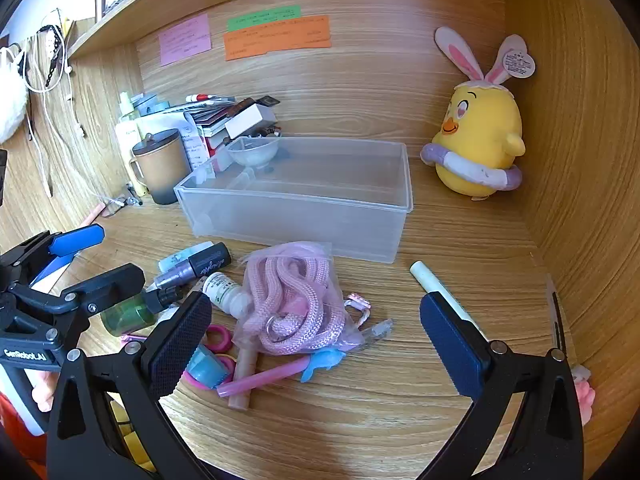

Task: Organize objects
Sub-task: 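Reach both grippers toward the scattered items in front of the clear box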

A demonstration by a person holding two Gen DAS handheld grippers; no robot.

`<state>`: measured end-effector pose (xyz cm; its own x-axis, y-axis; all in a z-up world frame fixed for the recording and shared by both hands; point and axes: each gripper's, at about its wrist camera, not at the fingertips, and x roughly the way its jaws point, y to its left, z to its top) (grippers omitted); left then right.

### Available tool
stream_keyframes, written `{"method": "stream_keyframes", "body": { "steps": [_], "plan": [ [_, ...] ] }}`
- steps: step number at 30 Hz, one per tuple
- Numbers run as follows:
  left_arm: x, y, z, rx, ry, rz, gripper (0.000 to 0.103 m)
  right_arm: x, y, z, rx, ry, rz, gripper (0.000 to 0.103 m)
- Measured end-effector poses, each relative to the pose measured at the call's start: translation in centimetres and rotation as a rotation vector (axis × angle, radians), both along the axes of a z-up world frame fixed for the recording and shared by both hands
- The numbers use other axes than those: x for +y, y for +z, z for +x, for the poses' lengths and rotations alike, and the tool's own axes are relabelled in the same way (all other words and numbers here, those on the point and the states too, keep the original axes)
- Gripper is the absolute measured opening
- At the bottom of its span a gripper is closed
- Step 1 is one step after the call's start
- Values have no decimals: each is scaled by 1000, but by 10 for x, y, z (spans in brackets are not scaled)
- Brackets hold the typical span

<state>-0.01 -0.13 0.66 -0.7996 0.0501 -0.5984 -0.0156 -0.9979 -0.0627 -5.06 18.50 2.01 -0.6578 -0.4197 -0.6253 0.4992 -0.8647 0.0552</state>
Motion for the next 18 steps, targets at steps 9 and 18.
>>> {"method": "stream_keyframes", "body": {
  "steps": [9,18],
  "plan": [
    [1,1,1,-3,-5,8,103,-3,0,1,-2,7,0,103],
    [5,-2,2,-10,-7,15,103,-4,0,1,-3,14,0,103]
  ]
}}
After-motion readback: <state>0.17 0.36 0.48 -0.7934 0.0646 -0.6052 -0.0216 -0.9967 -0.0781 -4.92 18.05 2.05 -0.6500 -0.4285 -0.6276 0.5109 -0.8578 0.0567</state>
